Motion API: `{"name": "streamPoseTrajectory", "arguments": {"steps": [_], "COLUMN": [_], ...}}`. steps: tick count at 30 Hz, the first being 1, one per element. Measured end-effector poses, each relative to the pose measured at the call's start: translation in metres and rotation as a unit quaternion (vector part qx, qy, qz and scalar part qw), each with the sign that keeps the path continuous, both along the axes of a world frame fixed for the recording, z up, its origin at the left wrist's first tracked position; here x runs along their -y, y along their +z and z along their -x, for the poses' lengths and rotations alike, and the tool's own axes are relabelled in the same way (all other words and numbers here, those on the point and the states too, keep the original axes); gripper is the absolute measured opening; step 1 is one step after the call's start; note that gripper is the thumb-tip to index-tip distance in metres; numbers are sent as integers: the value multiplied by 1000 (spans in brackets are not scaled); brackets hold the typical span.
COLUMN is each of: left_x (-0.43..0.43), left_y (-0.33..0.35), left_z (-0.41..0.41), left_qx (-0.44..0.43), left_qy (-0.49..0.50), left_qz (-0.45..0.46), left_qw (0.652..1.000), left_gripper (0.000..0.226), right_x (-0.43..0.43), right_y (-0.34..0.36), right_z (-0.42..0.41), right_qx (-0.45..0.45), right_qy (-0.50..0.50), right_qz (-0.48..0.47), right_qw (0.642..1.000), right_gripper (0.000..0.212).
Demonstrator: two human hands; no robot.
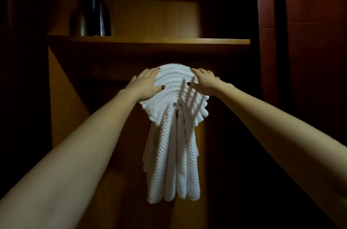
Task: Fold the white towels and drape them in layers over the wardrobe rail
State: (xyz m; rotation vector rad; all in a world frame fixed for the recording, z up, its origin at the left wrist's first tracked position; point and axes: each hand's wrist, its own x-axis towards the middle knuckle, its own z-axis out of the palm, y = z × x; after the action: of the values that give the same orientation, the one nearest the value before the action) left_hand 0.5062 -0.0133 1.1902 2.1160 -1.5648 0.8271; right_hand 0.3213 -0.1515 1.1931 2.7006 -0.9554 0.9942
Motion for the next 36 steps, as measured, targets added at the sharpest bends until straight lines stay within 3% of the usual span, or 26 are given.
{"name": "streamPoseTrajectory", "arguments": {"steps": [5,11,18,24,36], "left_x": [-42,-109,-235,-359,-535], "left_y": [-36,-118,-271,-431,-714], "left_z": [26,45,71,70,57], "left_qx": [26,-4,-112,-216,-375], "left_qy": [22,80,156,217,261], "left_qz": [-27,-55,-162,-236,-375], "left_qw": [999,995,968,922,807], "left_gripper": [68,69,69,65,68], "right_x": [-31,-82,-183,-285,-451], "right_y": [-34,-115,-258,-418,-704], "right_z": [18,26,-1,-23,-88], "right_qx": [-44,-108,-188,-298,-508], "right_qy": [-4,31,145,215,270], "right_qz": [15,6,-102,-215,-293], "right_qw": [999,994,966,905,764], "right_gripper": [69,70,69,70,68]}}
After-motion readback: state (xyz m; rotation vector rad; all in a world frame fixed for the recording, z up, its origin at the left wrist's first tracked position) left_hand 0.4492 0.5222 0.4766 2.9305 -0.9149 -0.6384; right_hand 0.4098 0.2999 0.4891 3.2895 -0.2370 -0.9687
